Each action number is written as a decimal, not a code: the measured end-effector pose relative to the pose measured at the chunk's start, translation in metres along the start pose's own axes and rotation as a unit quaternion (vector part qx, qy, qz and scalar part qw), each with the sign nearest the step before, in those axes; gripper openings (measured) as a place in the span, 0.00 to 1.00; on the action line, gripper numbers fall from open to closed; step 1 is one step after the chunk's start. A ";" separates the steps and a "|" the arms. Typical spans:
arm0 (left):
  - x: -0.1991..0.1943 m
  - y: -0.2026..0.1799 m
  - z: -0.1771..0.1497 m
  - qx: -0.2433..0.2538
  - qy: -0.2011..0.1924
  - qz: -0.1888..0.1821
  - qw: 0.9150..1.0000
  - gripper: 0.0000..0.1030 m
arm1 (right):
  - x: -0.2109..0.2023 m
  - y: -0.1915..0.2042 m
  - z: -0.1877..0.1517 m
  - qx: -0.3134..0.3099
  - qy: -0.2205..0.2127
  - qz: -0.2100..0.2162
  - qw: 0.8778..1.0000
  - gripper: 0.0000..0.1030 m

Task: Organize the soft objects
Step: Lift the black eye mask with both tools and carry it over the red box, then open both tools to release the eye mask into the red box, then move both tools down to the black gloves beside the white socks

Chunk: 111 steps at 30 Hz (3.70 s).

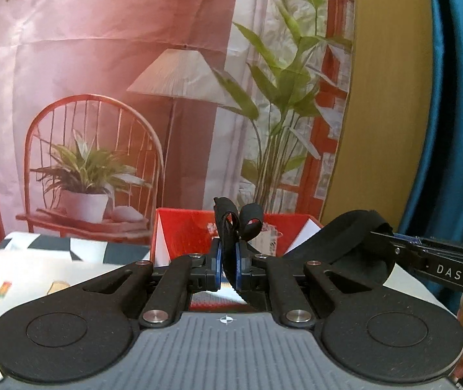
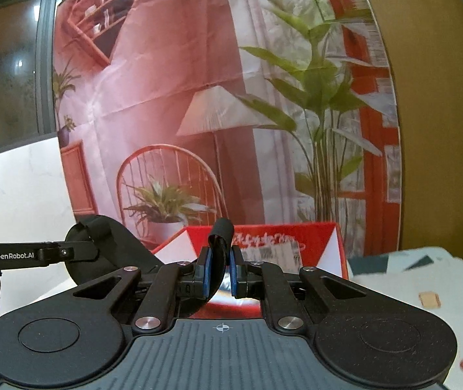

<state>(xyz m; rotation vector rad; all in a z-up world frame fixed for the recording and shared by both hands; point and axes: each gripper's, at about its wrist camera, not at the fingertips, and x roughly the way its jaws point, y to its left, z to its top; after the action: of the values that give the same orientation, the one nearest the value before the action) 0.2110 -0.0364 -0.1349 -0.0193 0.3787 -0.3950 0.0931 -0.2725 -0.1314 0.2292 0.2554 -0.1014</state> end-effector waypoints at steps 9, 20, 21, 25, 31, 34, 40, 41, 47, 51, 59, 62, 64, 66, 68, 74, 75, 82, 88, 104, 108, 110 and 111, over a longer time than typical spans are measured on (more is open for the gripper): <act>0.083 0.002 0.023 -0.003 0.072 0.033 0.997 0.09 | 0.083 -0.018 0.022 -0.019 0.044 -0.036 0.998 0.10; 0.142 0.010 -0.004 0.018 0.175 0.040 0.984 0.09 | 0.147 -0.038 -0.005 -0.011 0.142 -0.065 0.988 0.10; 0.145 0.010 -0.006 0.020 0.181 0.040 0.983 0.09 | 0.150 -0.038 -0.009 -0.011 0.152 -0.065 0.986 0.10; 0.149 0.010 -0.010 0.027 0.192 0.039 0.980 0.09 | 0.156 -0.038 -0.019 -0.008 0.172 -0.065 0.983 0.10; 0.144 0.013 -0.008 0.028 0.191 0.032 0.981 0.12 | 0.157 -0.043 -0.021 0.003 0.187 -0.073 0.980 0.12; 0.141 0.010 -0.005 0.033 0.190 0.031 0.981 0.28 | 0.152 -0.042 -0.019 -0.010 0.181 -0.083 0.980 0.24; 0.114 0.003 0.003 0.052 0.165 0.030 0.984 0.73 | 0.129 -0.032 -0.011 -0.034 0.152 -0.088 0.984 0.58; 0.110 0.001 0.004 0.058 0.162 0.035 0.984 0.82 | 0.125 -0.030 -0.010 -0.036 0.147 -0.087 0.985 0.65; 0.077 -0.001 0.013 0.063 0.135 0.046 0.988 0.97 | 0.101 -0.017 -0.005 -0.045 0.124 -0.087 0.987 0.96; 0.053 0.000 0.013 0.053 0.127 0.055 0.989 0.98 | 0.086 -0.010 0.000 -0.051 0.117 -0.082 0.988 1.00; -0.007 0.001 -0.019 0.032 0.126 0.056 0.990 1.00 | 0.036 0.003 -0.013 -0.038 0.100 -0.045 0.993 1.00; -0.026 0.001 -0.042 0.030 0.141 0.060 0.988 1.00 | 0.016 0.006 -0.029 -0.026 0.103 -0.036 0.994 1.00; -0.037 0.002 -0.061 0.021 0.152 0.066 0.986 1.00 | 0.004 0.007 -0.043 -0.018 0.109 -0.037 0.993 1.00; -0.045 0.002 -0.081 0.012 0.176 0.065 0.982 1.00 | -0.011 0.011 -0.060 -0.019 0.112 -0.048 0.992 1.00; -0.050 0.002 -0.098 0.000 0.195 0.060 0.979 1.00 | -0.020 0.012 -0.078 -0.019 0.127 -0.045 0.991 1.00; -0.053 -0.001 -0.131 -0.010 0.234 0.060 0.970 1.00 | -0.037 0.010 -0.123 0.020 0.175 -0.061 0.982 1.00; -0.050 -0.003 -0.134 -0.008 0.242 0.059 0.968 1.00 | -0.039 0.010 -0.128 0.022 0.176 -0.064 0.982 1.00; -0.036 0.001 -0.151 -0.002 0.273 0.072 0.959 1.00 | -0.040 0.012 -0.147 0.013 0.189 -0.061 0.980 1.00; -0.031 0.011 -0.159 -0.039 0.283 0.062 0.956 1.00 | -0.029 0.014 -0.158 0.009 0.219 -0.060 0.974 1.00; -0.022 0.014 -0.161 -0.026 0.268 0.081 0.960 1.00 | -0.017 0.020 -0.170 -0.022 0.251 -0.076 0.965 1.00; -0.015 0.017 -0.158 -0.021 0.271 0.086 0.958 1.00 | -0.017 0.022 -0.171 -0.029 0.251 -0.077 0.965 1.00; -0.011 0.019 -0.156 -0.020 0.274 0.084 0.958 1.00 | -0.017 0.021 -0.171 -0.027 0.250 -0.076 0.965 1.00; -0.008 0.020 -0.156 -0.020 0.275 0.083 0.958 1.00 | -0.017 0.021 -0.171 -0.028 0.250 -0.076 0.965 1.00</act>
<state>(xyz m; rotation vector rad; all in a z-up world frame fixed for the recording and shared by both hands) 0.1548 -0.0066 -0.2785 0.0842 0.9326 -0.2201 0.0390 -0.2104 -0.2835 0.1756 0.7788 -0.1889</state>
